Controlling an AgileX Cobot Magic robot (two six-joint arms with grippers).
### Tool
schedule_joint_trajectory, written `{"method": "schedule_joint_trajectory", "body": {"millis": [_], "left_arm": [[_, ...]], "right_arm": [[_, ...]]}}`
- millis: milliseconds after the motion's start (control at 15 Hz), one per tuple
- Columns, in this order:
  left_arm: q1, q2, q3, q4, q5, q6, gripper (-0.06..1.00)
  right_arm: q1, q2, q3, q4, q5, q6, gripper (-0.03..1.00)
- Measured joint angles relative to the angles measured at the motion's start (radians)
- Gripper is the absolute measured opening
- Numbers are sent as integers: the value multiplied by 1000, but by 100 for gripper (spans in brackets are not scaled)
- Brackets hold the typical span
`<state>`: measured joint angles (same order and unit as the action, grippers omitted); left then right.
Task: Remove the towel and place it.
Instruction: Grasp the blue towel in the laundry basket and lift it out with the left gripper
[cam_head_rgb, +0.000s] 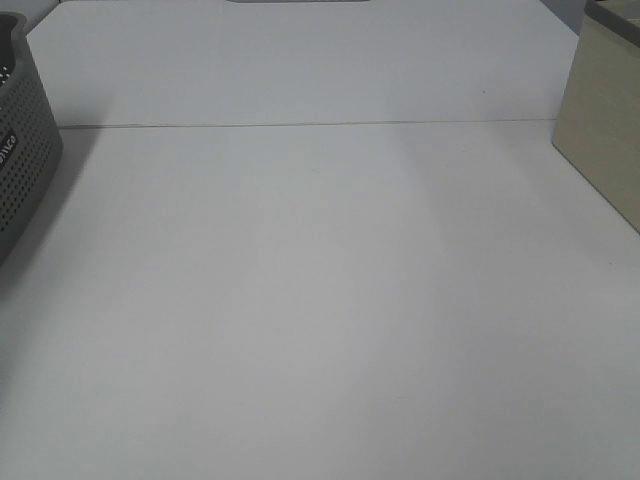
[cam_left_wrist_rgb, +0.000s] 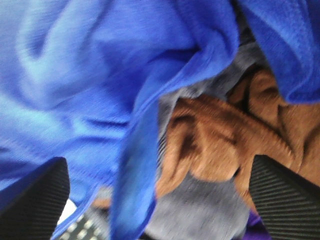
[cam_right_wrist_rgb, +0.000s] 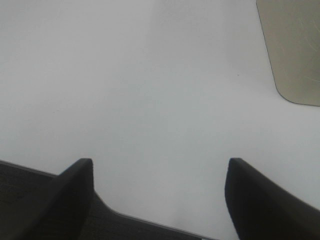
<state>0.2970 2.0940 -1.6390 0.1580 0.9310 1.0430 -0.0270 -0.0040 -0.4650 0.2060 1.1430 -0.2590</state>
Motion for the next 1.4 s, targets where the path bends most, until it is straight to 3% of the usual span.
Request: {"method": "schedule_joint_trajectory", "body": {"millis": [133,200,400,467,533,667,867,1067,1200,1400], "left_arm": [[0,11,0,-30,1,0,88],[0,11,0,-43,6,1,81],[0,11,-4,-48,14,3,36],[0,11,-4,-29,15,1,15],[0,11,-4,-6,15,-10,4],[0,11,-4,42,15,-49,0],[0,10,-10,51,27,-77,0],[-21,-13,-73,54,123,-78,0],[-68,-117,-208,4,254,-88,0],[-127,-227,-304,-95,276,-101,0]], "right_arm": [[0,0,0,0,0,0,72],[0,0,0,0,0,0,72],[0,0,0,0,0,0,72],[0,0,0,0,0,0,72],[0,0,0,0,0,0,72],[0,0,0,0,0,0,72],[0,0,0,0,0,0,72],[0,0,0,0,0,0,72],[0,0,0,0,0,0,72],[0,0,0,1,0,0,72]]}}
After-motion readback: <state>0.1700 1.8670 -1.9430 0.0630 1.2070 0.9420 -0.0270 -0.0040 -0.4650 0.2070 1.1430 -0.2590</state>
